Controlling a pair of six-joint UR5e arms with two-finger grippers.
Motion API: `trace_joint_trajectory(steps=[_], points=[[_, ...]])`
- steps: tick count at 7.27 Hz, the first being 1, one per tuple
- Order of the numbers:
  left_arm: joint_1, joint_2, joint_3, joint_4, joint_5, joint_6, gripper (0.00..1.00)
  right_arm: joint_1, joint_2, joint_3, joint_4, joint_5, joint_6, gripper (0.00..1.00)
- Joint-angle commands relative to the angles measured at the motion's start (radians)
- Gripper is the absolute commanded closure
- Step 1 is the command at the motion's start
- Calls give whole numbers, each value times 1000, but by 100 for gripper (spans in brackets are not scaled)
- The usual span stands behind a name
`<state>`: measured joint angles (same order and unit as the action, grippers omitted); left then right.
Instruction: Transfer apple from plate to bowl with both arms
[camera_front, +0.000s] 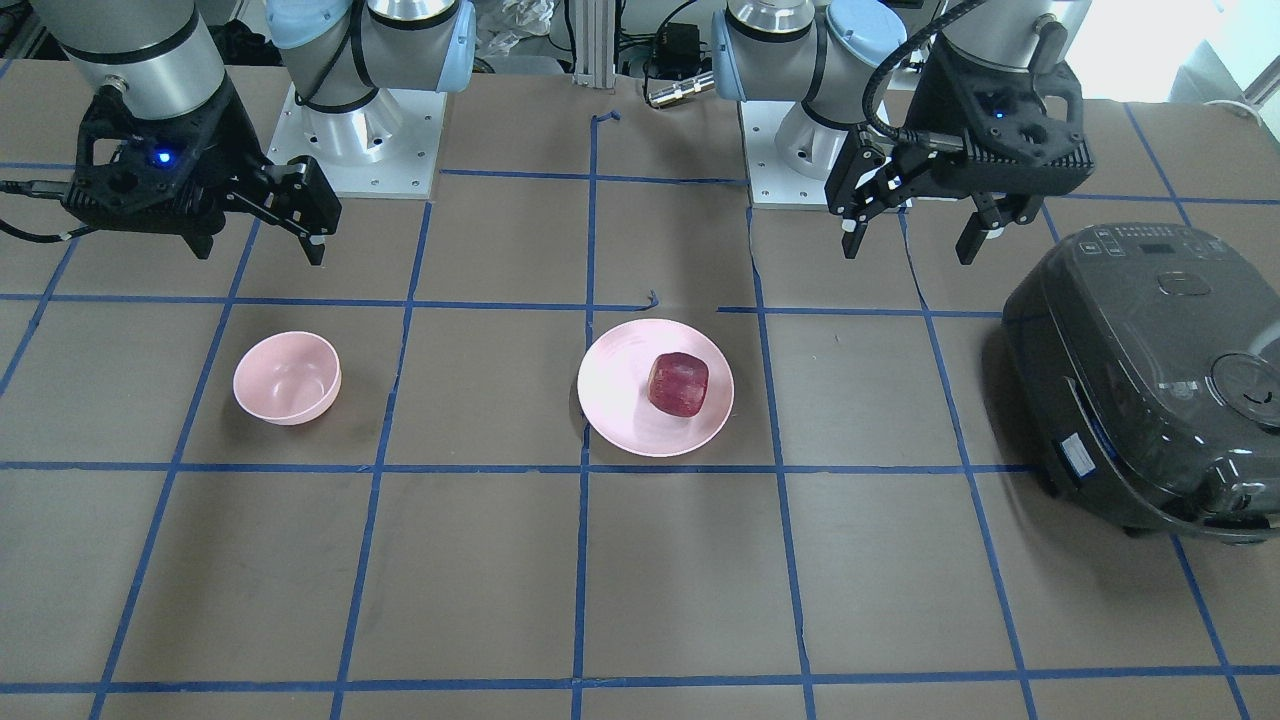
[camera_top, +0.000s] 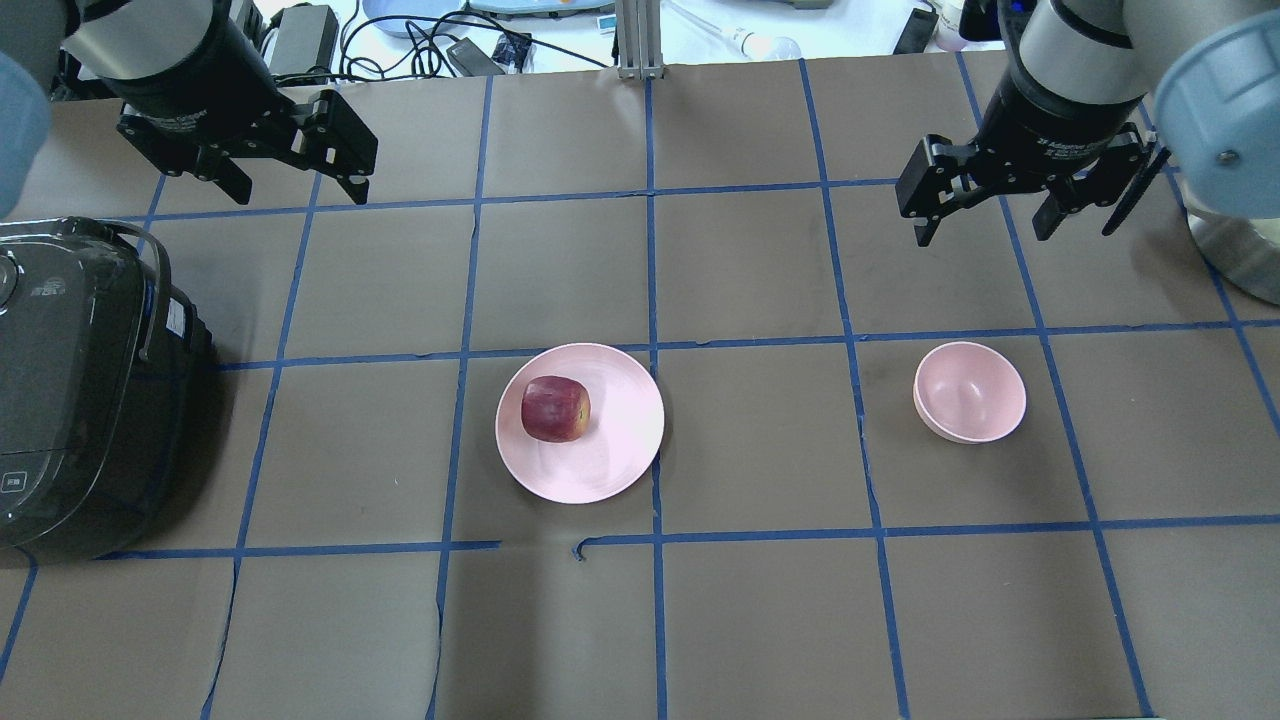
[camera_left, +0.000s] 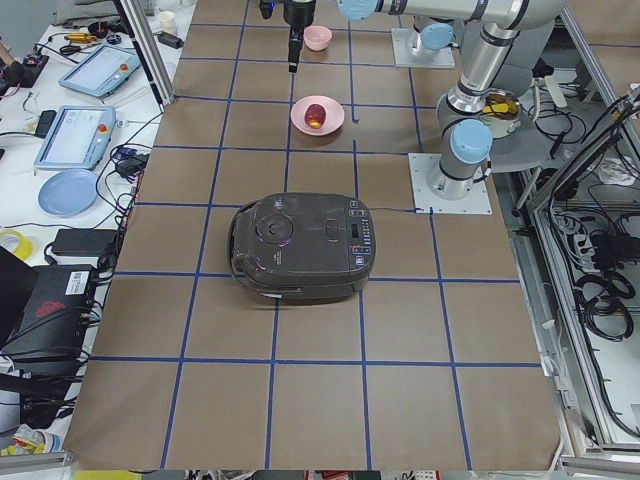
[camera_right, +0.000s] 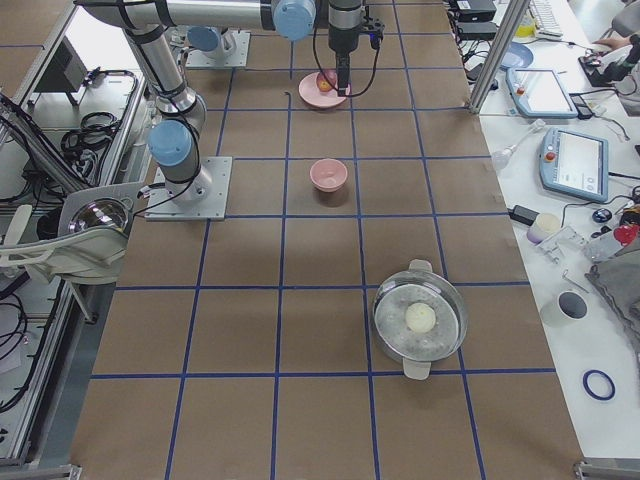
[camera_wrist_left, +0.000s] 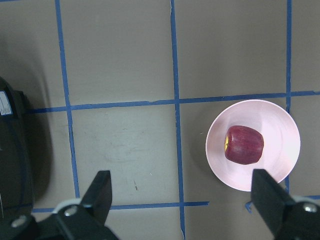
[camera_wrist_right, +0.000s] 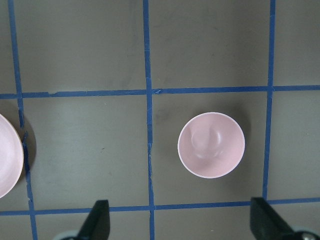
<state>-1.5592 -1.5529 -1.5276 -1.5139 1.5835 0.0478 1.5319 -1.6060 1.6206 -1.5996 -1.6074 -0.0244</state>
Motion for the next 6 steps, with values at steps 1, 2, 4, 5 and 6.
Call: trace_joint_trajectory(steps=[1, 2, 4, 5, 6], points=[[-5, 0, 6, -35, 0, -23, 0, 1, 1, -1, 0, 0, 0, 0], [-4, 2, 12, -43, 0, -23, 0, 1, 1, 1, 0, -2, 1, 0], [-4, 1, 18, -58, 0, -23, 0, 1, 1, 10, 4, -3, 1, 0], [-4, -3, 20, -58, 1, -25, 0, -1, 3, 12, 7, -6, 0, 0], [-4, -1, 20, -63, 1, -31, 0, 0, 1, 12, 9, -6, 0, 0]])
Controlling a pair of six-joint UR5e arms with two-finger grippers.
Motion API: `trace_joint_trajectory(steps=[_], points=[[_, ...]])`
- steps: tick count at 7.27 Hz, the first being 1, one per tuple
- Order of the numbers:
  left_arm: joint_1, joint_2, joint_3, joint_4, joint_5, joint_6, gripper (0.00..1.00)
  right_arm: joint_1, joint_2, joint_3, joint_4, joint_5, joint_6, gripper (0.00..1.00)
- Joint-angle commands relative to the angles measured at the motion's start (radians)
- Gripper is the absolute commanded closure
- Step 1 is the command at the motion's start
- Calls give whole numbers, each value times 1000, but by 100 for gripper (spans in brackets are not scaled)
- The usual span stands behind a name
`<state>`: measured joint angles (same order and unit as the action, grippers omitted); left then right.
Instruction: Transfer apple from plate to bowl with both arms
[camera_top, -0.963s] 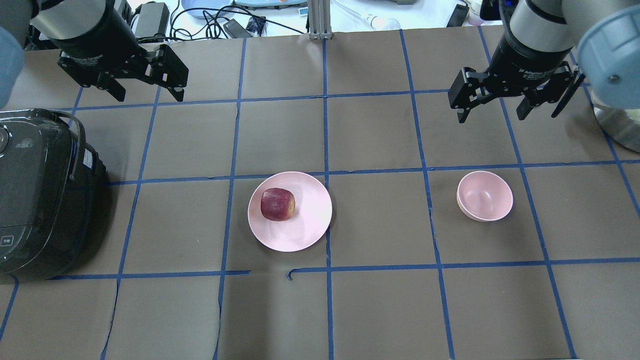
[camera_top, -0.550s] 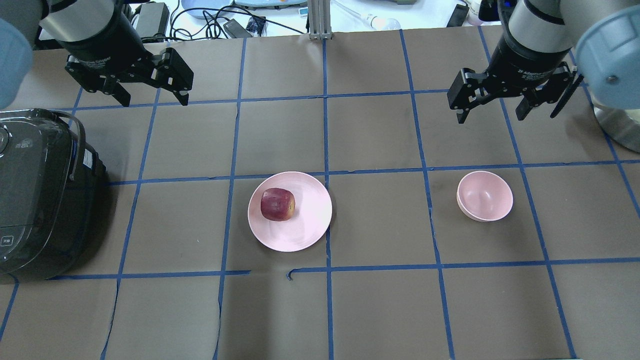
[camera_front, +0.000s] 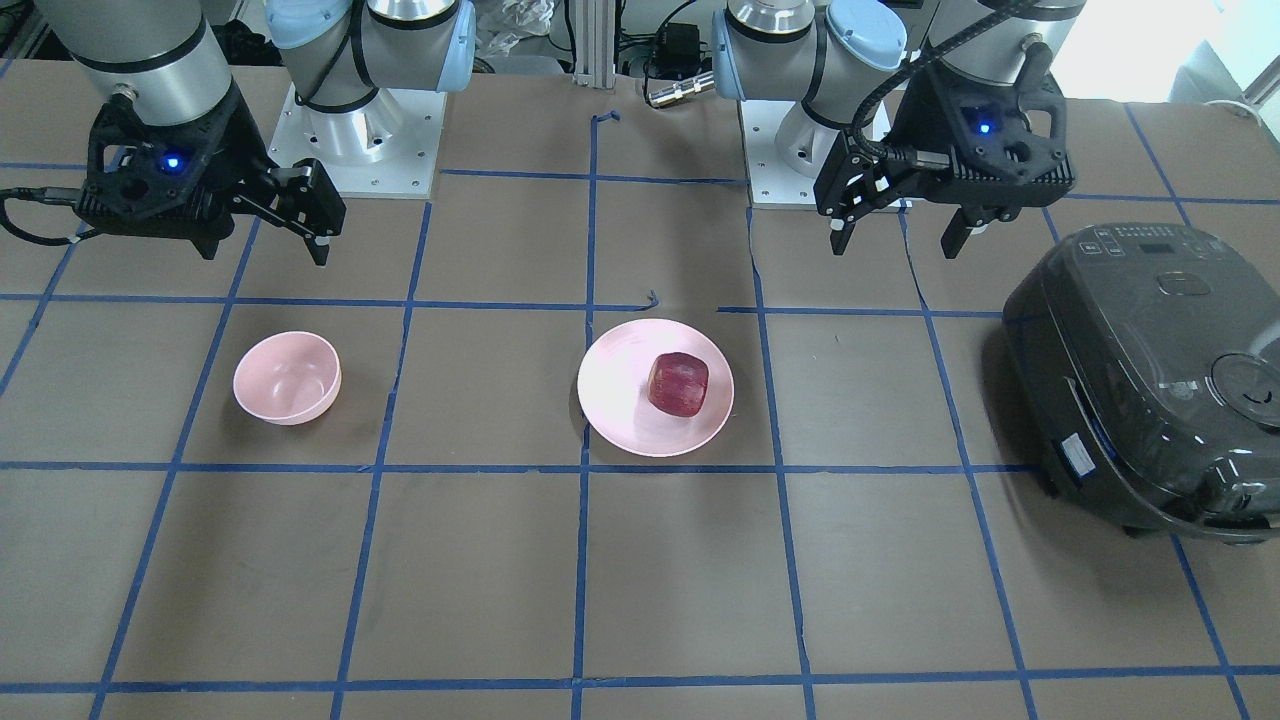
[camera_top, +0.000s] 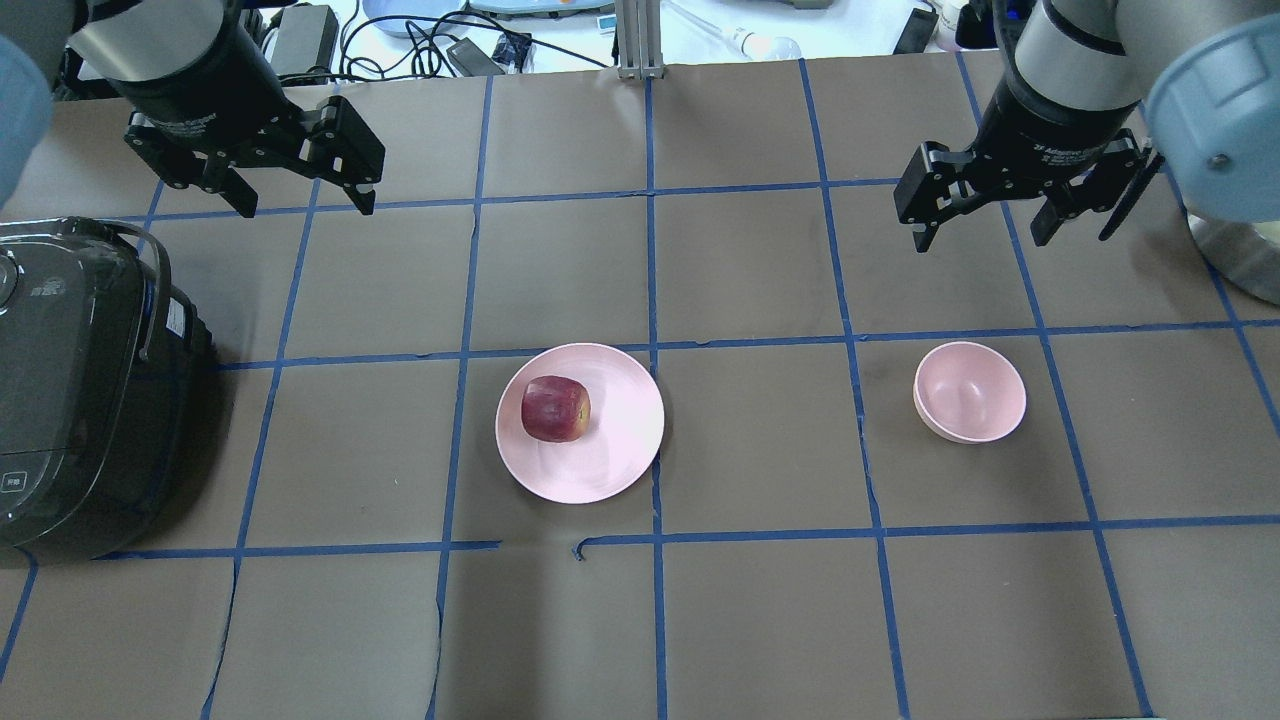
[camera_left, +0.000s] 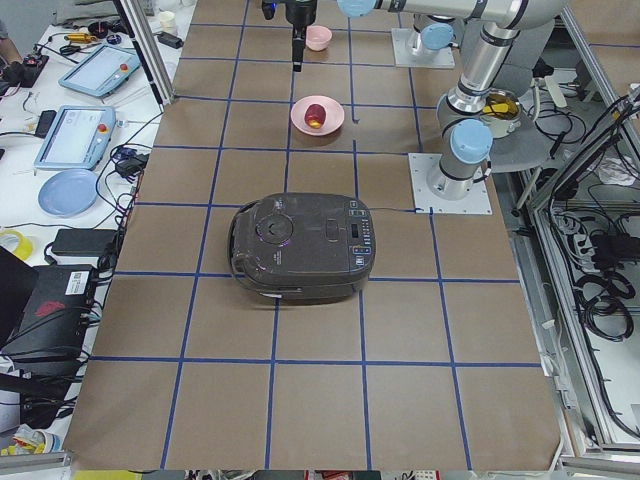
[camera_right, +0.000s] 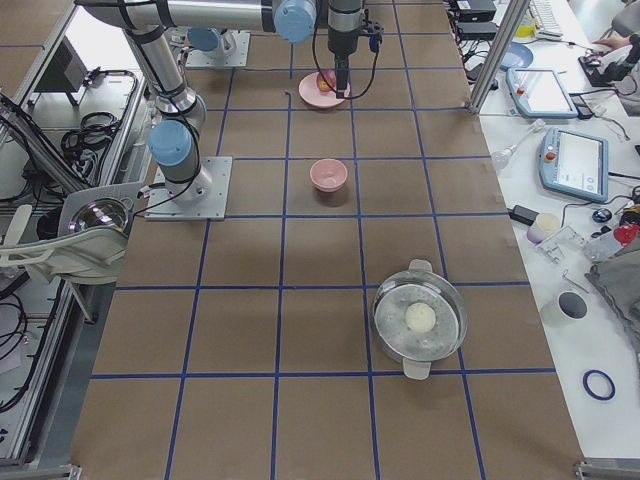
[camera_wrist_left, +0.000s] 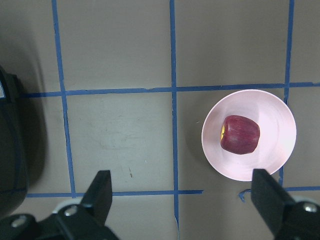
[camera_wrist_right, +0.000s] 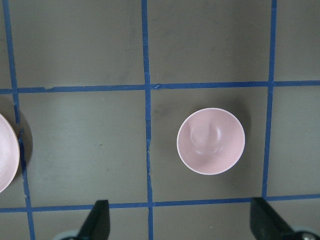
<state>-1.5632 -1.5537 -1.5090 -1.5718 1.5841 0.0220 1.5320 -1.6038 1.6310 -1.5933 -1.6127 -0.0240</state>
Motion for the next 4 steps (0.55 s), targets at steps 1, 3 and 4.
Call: trace_joint_trajectory(steps=[1, 3, 4], points=[[0, 0, 0, -22, -1, -20, 0, 0, -1, 1, 1, 2, -1, 0], [0, -12, 0, -20, -4, -25, 0, 0, 1, 1, -5, 2, 1, 0], [-1, -22, -2, -20, -9, -42, 0, -1, 1, 1, -5, -10, -1, 0]])
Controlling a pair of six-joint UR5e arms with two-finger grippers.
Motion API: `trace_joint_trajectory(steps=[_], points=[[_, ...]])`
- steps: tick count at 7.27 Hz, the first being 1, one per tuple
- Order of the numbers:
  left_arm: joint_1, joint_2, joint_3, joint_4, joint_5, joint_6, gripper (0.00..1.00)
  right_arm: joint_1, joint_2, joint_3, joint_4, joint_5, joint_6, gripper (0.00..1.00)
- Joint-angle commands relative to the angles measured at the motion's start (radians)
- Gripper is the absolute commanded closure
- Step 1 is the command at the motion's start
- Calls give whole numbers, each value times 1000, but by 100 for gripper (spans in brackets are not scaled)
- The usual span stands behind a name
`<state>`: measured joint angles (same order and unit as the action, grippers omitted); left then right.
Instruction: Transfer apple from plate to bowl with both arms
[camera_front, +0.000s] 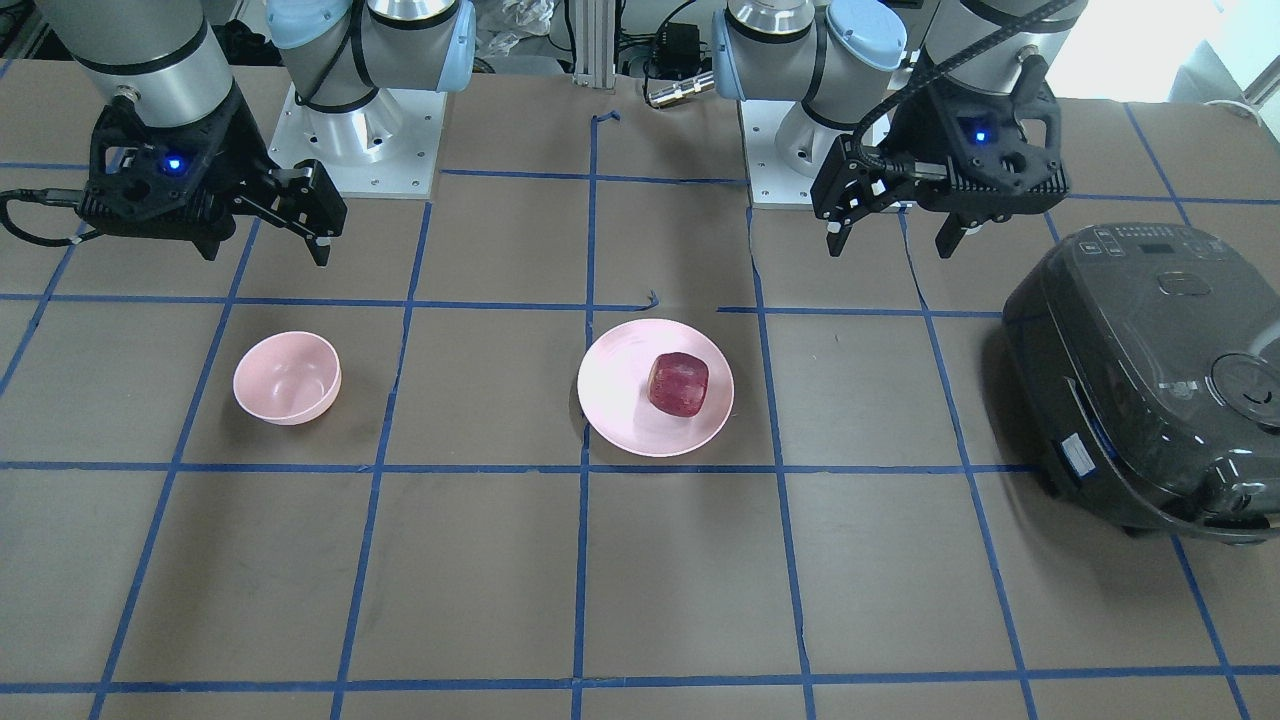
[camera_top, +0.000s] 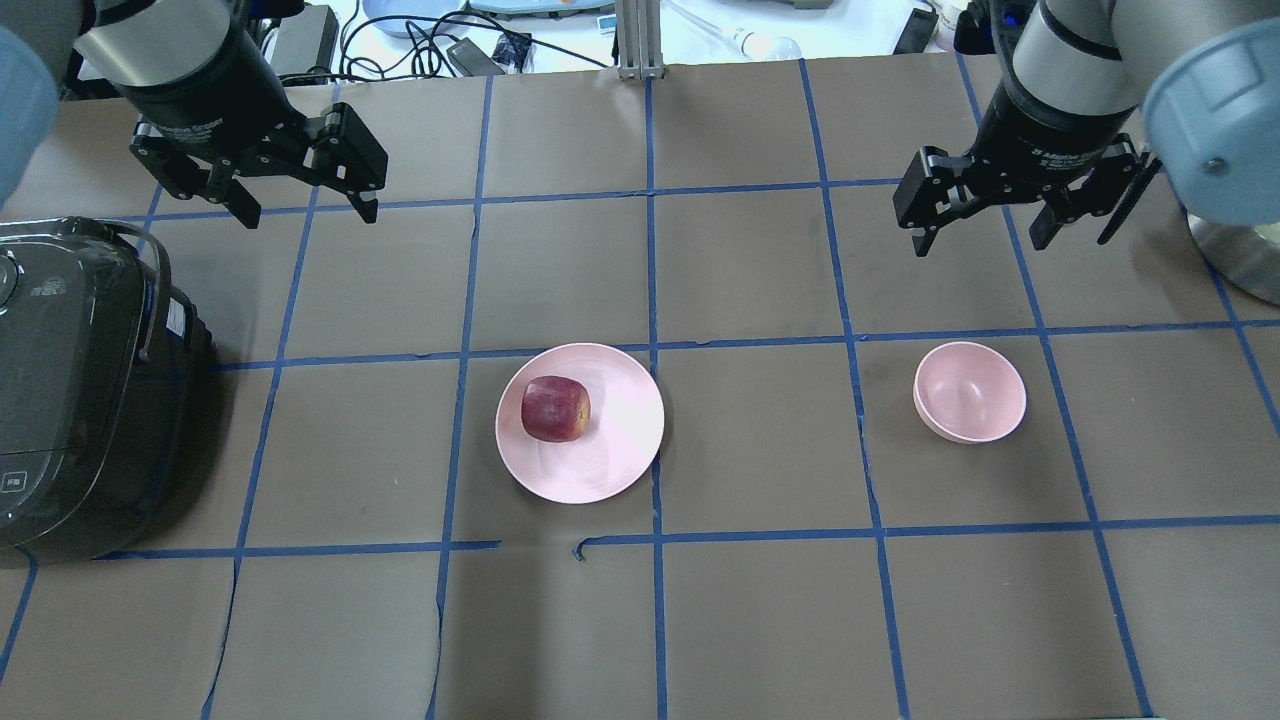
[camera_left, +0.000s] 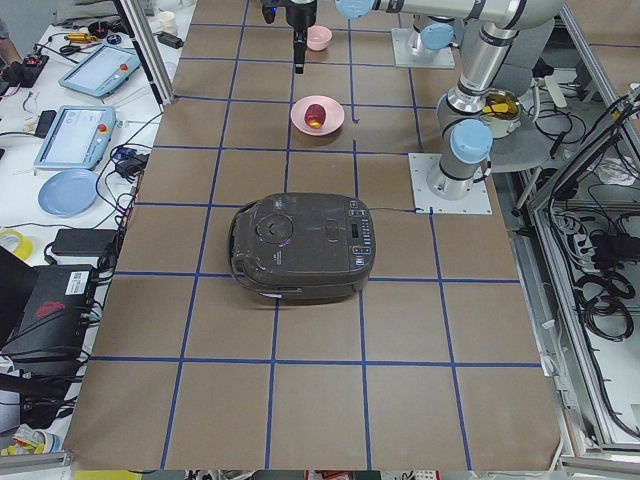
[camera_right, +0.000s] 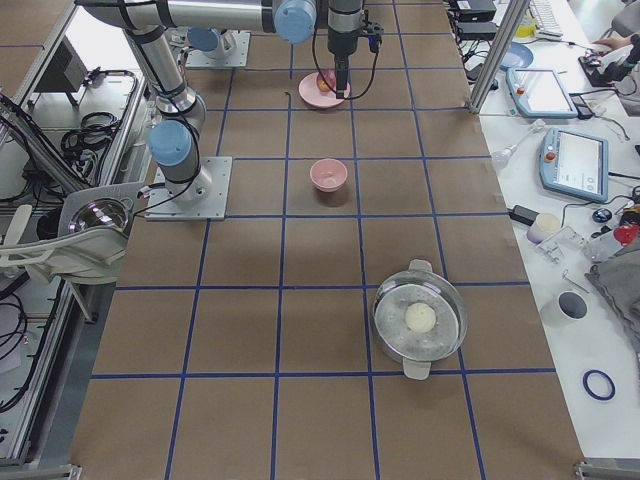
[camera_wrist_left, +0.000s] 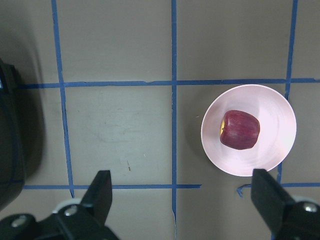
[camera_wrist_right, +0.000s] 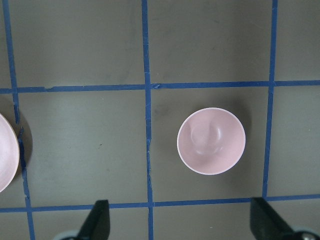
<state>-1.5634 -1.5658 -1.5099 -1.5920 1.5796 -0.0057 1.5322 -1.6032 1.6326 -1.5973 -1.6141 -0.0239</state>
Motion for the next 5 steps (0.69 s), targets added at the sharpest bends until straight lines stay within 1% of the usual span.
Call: trace_joint_trajectory(steps=[1, 4, 5], points=[[-3, -19, -1, 1, -12, -34, 0, 0, 0, 0, -1, -4, -1, 0], [-41, -22, 3, 17, -10, -36, 0, -4, 6, 0, -1, 3, 1, 0], [-43, -28, 14, 20, -12, -34, 0, -7, 38, -2, -9, 0, 1, 0]])
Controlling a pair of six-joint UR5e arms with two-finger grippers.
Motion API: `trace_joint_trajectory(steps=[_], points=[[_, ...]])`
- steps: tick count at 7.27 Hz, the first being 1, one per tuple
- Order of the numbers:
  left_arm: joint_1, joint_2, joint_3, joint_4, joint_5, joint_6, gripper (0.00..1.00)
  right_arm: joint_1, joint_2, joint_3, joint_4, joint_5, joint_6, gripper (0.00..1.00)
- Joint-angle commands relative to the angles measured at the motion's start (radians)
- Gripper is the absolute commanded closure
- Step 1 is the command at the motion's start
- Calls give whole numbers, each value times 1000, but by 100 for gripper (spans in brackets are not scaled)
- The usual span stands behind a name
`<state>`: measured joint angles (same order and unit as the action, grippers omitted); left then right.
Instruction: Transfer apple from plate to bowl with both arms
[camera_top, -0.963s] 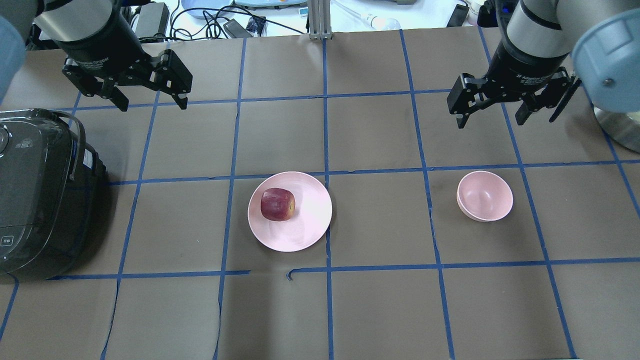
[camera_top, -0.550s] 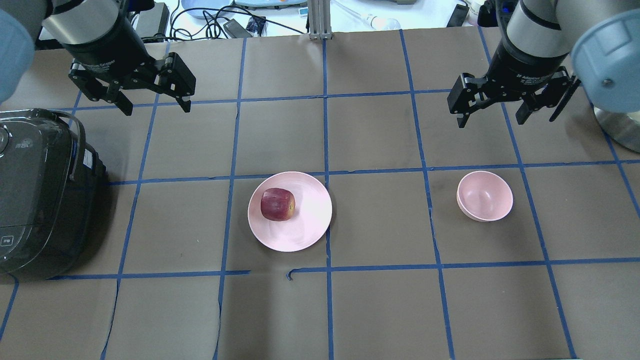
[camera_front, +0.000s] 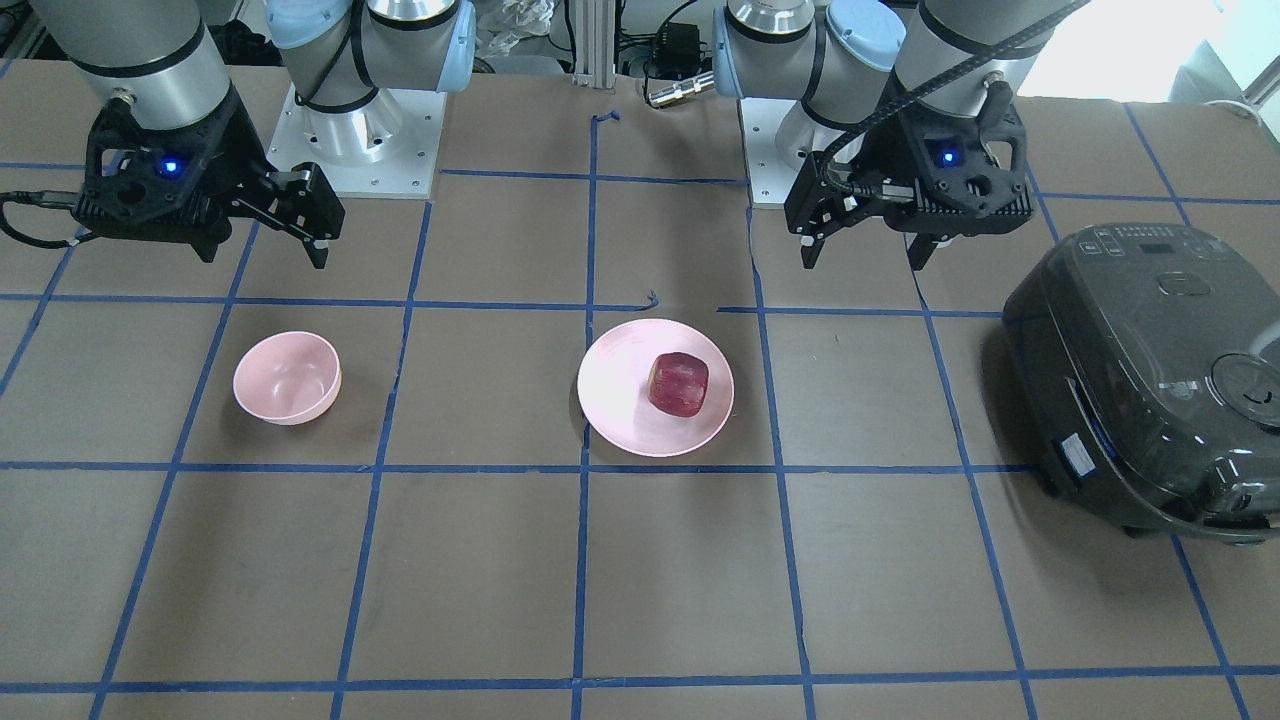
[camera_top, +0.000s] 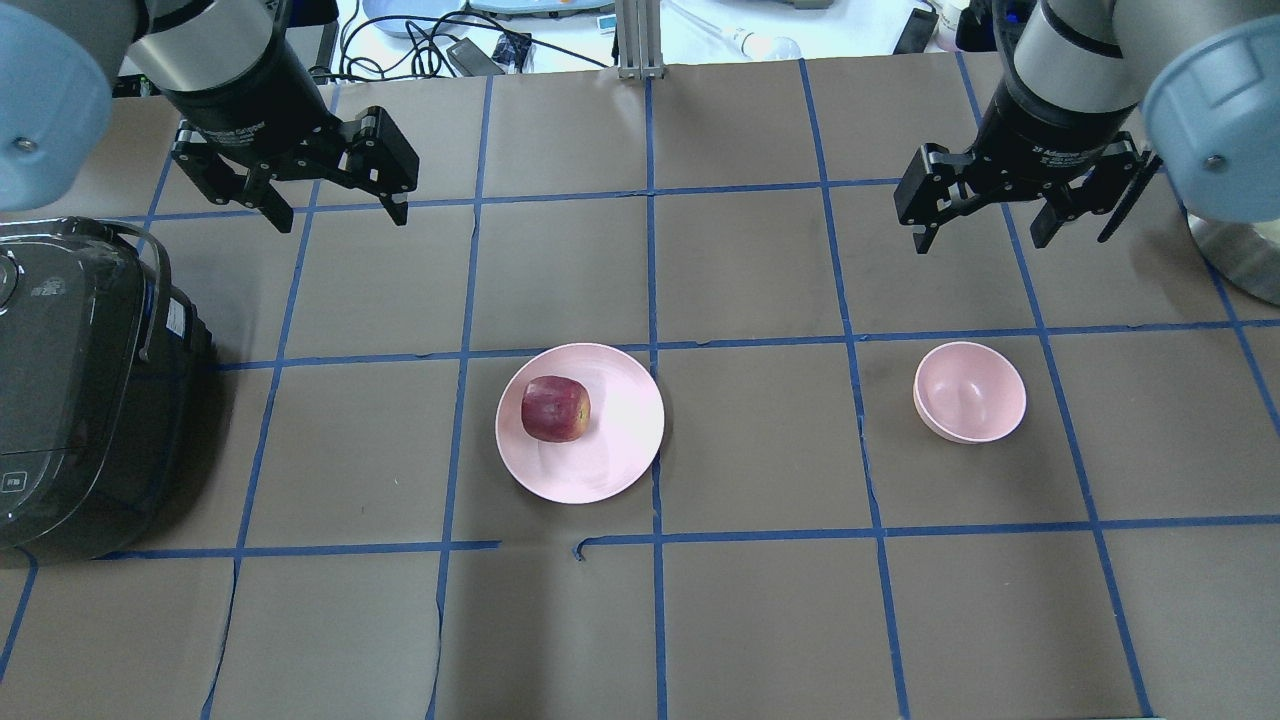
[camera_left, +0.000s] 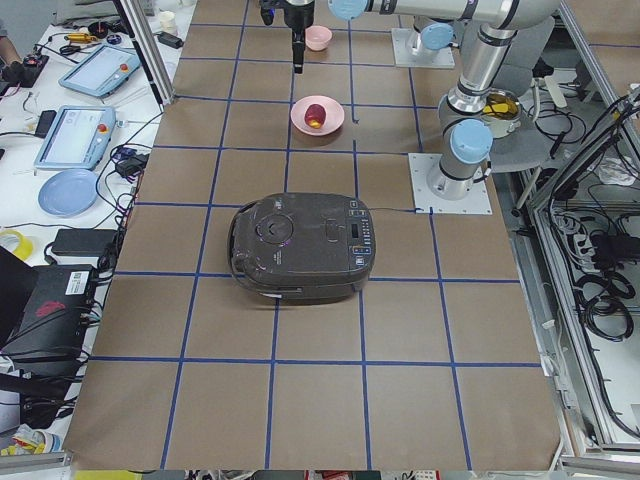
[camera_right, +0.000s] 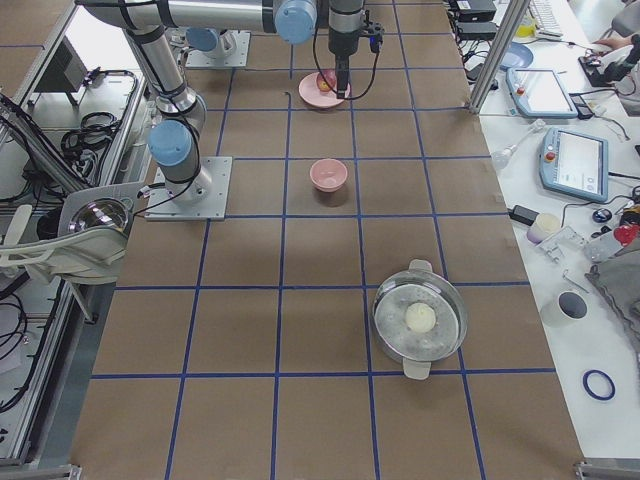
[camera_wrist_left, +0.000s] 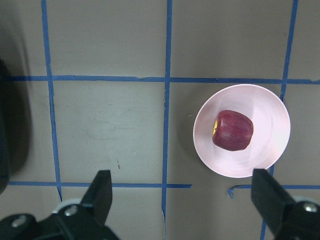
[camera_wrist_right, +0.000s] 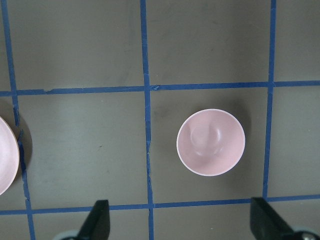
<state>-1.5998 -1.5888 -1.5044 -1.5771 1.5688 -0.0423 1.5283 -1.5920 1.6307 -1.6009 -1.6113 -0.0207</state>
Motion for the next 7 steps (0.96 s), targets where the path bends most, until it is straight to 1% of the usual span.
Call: trace_joint_trajectory(steps=[1, 7], points=[[-8, -4, 10, 5, -1, 2, 0, -5, 29, 0, -5, -10, 4, 0], [-9, -3, 13, 5, -3, -4, 0, -37, 30, -5, -7, -1, 8, 0]])
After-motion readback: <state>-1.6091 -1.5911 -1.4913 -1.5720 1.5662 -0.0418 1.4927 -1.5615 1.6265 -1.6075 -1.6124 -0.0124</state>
